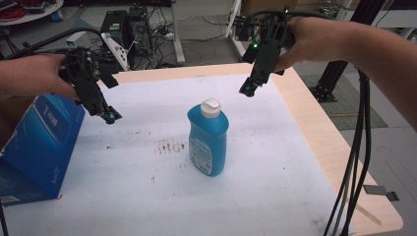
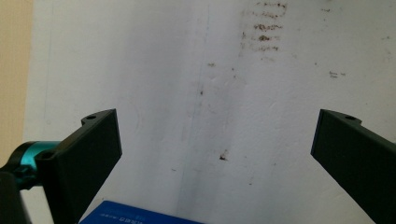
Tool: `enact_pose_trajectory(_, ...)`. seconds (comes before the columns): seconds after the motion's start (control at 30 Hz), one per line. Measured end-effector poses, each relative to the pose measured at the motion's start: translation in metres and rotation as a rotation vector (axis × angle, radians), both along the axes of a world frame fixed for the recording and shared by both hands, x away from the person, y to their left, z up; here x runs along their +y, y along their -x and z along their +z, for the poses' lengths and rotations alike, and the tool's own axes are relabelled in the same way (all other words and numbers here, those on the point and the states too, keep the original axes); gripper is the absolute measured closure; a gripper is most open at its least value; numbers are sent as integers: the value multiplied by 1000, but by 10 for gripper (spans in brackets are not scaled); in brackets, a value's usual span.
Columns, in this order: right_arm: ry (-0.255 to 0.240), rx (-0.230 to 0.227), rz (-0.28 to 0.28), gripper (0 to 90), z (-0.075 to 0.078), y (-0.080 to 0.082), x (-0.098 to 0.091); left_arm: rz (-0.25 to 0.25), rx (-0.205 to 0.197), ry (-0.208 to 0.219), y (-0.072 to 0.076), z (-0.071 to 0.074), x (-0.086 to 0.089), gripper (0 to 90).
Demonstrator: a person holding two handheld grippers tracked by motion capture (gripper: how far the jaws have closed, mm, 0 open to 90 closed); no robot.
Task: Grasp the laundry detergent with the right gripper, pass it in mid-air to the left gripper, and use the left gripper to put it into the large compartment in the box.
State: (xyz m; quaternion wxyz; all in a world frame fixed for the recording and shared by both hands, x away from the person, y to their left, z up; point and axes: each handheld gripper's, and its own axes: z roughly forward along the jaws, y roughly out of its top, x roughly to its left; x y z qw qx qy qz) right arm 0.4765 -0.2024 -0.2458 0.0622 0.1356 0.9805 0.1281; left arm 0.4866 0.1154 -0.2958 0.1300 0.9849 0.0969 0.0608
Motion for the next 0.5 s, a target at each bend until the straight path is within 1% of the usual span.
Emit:
enact_pose_trajectory(0.03, 0, 0, 0, 14, 0, 0, 0, 0, 1, -3, 0, 0, 0, 17)
enact_pose_trajectory(0.07, -1, 3, -19, 14, -1, 1, 0, 2, 4, -2, 0, 0, 0, 17)
enact_pose_trajectory(0.1, -10, 19, -70, 14, -4, 3, -2, 0, 1, -2, 0, -1, 0, 17)
enact_pose_trajectory(0.13, -18, 25, -85, 14, -5, 4, -3, 0, 1, -1, 0, -1, 0, 17)
enact_pose_trajectory(0.17, -18, 19, -102, 14, -5, 6, -4, -1, 2, -4, 0, 0, 0, 17)
enact_pose_trajectory(0.33, -8, 2, -124, 14, -9, 12, -8, 5, 6, -5, -1, 0, 3, 17)
enact_pose_trajectory(0.37, -4, 11, -137, 14, -11, 13, -10, 8, 6, 0, -1, -1, 3, 17)
enact_pose_trajectory(0.4, 12, 10, -151, 14, -15, 15, -13, 8, 4, 1, -1, 0, 3, 17)
enact_pose_trajectory(0.43, 12, 10, -151, 14, -15, 15, -13, 8, 4, 1, -1, 0, 3, 17)
enact_pose_trajectory(0.47, 24, 9, -165, 14, -17, 17, -15, 8, 4, 1, -1, 0, 3, 17)
enact_pose_trajectory(0.5, 26, 23, -190, 14, -21, 18, -20, 4, 1, 1, 0, 0, 3, 17)
